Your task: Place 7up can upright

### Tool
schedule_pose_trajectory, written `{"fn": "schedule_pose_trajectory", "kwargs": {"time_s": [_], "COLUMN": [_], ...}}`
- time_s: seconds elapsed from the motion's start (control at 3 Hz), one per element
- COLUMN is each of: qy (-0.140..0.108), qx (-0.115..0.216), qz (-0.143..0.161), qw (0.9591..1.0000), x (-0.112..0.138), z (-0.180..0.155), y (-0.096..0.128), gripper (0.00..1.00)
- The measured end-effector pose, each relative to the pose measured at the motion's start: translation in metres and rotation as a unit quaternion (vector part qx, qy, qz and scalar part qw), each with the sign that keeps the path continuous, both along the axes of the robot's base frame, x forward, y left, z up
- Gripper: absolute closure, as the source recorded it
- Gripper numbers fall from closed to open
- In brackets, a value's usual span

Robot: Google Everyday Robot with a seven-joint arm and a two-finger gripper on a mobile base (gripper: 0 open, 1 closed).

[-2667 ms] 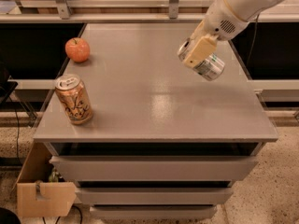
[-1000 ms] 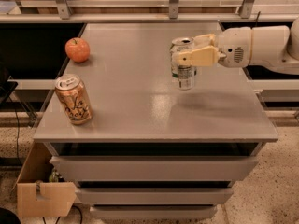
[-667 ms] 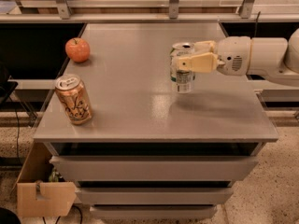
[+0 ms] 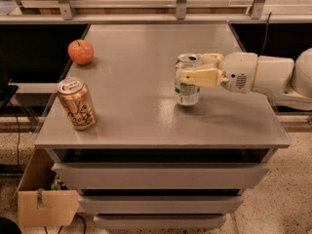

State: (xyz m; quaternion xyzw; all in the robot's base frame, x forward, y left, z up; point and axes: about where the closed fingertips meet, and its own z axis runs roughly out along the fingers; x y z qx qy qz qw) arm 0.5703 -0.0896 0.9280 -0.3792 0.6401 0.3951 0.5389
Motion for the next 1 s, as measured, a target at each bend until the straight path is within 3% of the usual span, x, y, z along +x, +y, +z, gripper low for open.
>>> {"fn": "schedule_pose_trajectory", "kwargs": {"time_s": [0.33,1.0], "qy": [-0.009,-0.040], "qx": [-0.009,-0.041], "qz": [-0.014,-0.030], "qw": [0.9998,0.9979], "x": [-0.0003,-0.0030], "z": [-0.0068,-0.0083], "y": [0.0012,0.0019], "gripper": [0.83,0.36]}}
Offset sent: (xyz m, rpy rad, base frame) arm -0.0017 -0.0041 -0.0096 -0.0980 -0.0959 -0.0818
